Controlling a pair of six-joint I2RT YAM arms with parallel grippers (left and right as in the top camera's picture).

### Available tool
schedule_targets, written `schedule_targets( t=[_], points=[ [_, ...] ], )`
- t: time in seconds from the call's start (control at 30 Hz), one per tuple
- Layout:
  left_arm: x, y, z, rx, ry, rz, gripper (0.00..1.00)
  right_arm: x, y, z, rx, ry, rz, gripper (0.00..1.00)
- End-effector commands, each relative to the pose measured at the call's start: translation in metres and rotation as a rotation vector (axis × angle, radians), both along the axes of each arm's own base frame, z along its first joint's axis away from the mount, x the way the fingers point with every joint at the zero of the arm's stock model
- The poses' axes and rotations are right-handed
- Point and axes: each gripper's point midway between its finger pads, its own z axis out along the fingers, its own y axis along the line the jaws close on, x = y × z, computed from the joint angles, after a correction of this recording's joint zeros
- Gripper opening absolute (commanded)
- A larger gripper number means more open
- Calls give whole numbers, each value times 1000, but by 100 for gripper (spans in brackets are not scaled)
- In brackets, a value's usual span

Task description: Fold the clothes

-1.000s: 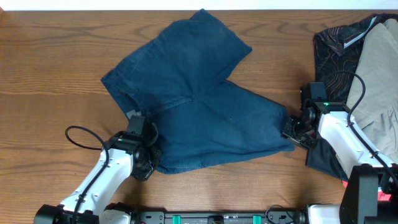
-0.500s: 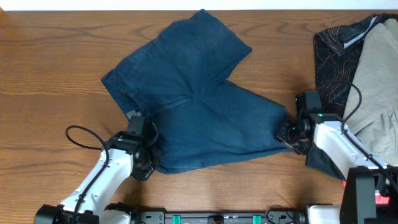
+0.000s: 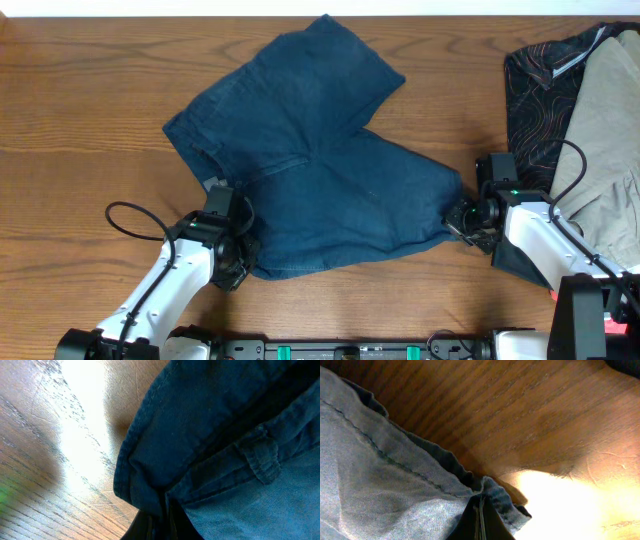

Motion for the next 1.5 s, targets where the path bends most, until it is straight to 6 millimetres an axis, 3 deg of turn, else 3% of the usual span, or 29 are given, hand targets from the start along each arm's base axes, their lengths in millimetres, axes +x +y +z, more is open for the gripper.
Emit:
schedule_targets(
  t=[0.0, 0.13, 0.27, 0.37, 0.47, 0.5, 0.53, 0.57, 0.63, 0.9, 0.93, 1.3, 1.4, 1.47],
  points=[
    [-19, 11, -10, 54, 62, -47, 6, -17, -2, -13, -8, 65, -4, 2],
    [-10, 9, 6, 50, 24, -113, 6, -5, -14, 3, -13, 26, 3, 1],
    [4, 6, 32, 41, -57, -160, 6, 8, -26, 35, -23, -39, 48, 1],
    [12, 4, 47, 31, -127, -164, 6, 8, -27, 60, -27, -50, 62, 1],
    [12, 4, 53, 27, -157, -163, 6, 2, -23, 69, -6, -48, 64, 1],
    [12, 4, 54, 27, -159, -162, 6, -1, -22, 70, 3, -42, 66, 4],
    [11, 4, 54, 27, -159, -162, 6, -5, -19, 70, 16, -27, 68, 21],
    [11, 5, 54, 27, -155, -163, 6, -11, -16, 70, 32, -5, 70, 38],
    [9, 5, 53, 29, -144, -163, 6, -23, -13, 67, 49, 41, 70, 52],
    [7, 5, 50, 31, -130, -163, 6, -60, -4, 39, 105, 165, 3, 56],
    [7, 5, 50, 31, -130, -163, 6, -62, -3, 34, 112, 167, -10, 60],
    [8, 5, 50, 31, -130, -163, 6, -55, 4, -1, 157, 65, -76, 63],
    [7, 5, 50, 31, -130, -163, 6, -54, 4, -7, 158, 47, -91, 60],
    [7, 5, 50, 31, -130, -163, 6, -54, 4, -10, 158, 39, -92, 51]
  ],
)
